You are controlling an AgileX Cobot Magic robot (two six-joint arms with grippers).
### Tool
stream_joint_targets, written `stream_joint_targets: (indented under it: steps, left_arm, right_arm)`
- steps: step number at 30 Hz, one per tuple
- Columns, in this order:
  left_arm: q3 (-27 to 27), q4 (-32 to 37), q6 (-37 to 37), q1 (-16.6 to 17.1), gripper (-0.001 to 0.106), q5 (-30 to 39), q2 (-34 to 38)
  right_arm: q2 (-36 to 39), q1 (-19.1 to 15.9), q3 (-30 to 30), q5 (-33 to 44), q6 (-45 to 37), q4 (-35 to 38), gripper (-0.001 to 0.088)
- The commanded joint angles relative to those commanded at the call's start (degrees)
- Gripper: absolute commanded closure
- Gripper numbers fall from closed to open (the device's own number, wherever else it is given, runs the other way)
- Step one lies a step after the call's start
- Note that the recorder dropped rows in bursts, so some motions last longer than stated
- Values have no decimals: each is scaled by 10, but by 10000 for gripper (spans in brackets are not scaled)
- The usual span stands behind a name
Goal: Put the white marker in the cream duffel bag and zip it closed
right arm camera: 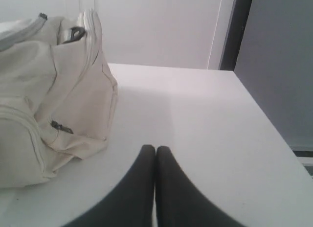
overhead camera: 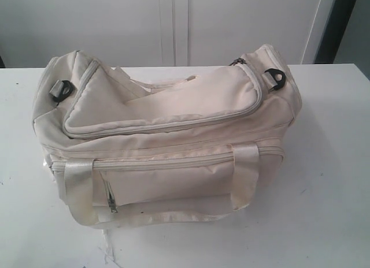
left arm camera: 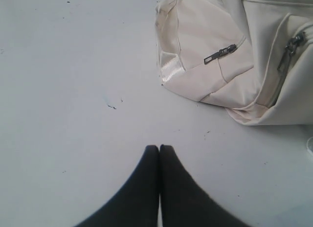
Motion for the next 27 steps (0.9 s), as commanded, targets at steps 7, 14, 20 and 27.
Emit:
stream_joint_targets:
  steps: [7, 14, 20, 27]
  left_arm:
    - [0, 0, 0, 0, 1053, 0, 0]
    - [0, 0, 0, 0, 1053, 0, 0]
    - [0, 0, 0, 0, 1053, 0, 0]
    - [0, 0, 0, 0, 1053, 0, 0]
  right_arm:
    - [0, 0, 9, -10, 35, 0, 861]
    - [0, 0, 9, 17, 21, 0, 861]
    - [0, 0, 9, 39, 21, -2, 861]
    - [0, 0, 9, 39, 21, -2, 861]
